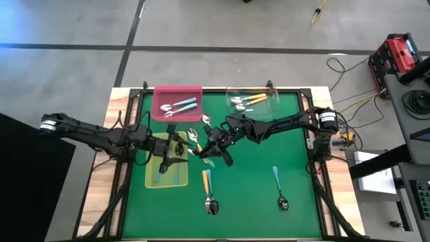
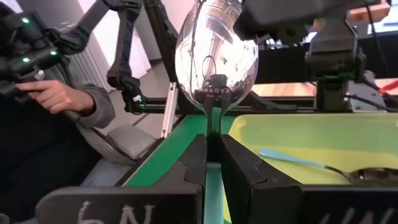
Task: Sort silverware by color (type)
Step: Put the light blue spoon into the red bin
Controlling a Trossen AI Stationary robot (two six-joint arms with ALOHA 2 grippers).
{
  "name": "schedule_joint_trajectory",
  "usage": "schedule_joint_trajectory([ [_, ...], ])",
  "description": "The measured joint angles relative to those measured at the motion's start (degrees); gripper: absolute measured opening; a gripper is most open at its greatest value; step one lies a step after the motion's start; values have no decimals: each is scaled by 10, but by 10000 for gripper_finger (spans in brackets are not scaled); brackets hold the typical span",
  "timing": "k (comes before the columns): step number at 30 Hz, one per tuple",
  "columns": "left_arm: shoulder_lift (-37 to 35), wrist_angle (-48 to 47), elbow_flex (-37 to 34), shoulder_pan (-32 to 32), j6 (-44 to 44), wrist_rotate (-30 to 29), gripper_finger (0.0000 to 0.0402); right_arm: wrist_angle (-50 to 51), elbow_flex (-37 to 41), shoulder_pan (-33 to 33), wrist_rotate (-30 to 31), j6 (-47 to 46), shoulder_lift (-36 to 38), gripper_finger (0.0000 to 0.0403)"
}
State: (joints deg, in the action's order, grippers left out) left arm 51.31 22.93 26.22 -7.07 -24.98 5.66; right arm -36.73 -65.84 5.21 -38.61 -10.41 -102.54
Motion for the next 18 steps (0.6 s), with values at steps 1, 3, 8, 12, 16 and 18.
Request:
schedule_joint_trajectory([
  [1,6,12,0,0,0,4,253,0,-2,0,-4,0,0,18],
  [3,16,36,0,0,-4,11,247,0,-2,0,-5,-3,0,18],
  [8,35,72,0,1,-16,13,211,18,-2,0,-6,-5,0,18],
  [12,47,87,0,5,-22,13,170,19,-2,0,-6,1,0,18],
  [16,61,97,0,14,-24,13,125,19,-2,0,-6,0,0,18],
  [18,71,107,0,15,-24,13,100,21,-2,0,-7,0,0,18],
])
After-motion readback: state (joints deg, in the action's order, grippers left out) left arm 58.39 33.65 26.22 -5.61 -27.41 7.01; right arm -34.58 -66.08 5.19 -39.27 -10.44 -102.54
